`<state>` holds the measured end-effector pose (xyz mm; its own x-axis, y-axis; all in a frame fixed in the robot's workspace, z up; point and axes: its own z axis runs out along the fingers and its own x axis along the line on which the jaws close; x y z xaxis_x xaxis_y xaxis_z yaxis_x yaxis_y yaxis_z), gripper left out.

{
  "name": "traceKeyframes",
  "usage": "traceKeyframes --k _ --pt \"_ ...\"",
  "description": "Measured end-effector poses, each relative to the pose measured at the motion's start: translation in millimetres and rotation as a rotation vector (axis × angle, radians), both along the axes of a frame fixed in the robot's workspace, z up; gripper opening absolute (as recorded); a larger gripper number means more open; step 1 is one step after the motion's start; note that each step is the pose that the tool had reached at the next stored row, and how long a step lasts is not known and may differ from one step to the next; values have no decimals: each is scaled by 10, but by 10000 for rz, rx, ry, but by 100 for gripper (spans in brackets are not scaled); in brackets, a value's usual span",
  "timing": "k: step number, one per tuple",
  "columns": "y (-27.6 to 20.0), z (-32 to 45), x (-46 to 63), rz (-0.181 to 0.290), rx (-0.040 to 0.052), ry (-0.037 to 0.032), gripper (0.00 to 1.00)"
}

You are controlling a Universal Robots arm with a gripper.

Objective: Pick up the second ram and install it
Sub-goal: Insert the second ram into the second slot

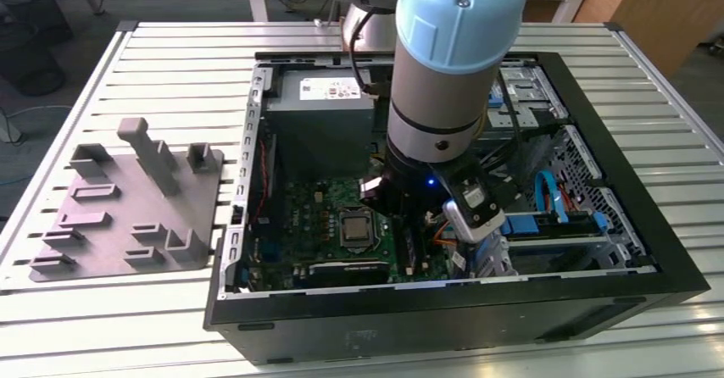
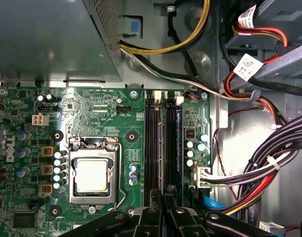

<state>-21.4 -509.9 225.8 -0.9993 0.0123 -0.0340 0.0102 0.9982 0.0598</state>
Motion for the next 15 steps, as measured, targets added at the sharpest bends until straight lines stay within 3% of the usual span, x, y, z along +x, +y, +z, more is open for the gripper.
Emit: traceKeyframes --k 7,10,13,15 --pt "-1 17 -2 0 -3 0 14" --pt "-2 39 -3 0 39 -2 14" --pt "-2 45 -5 0 138 -3 14" --pt "-2 44 -5 16 343 -2 14"
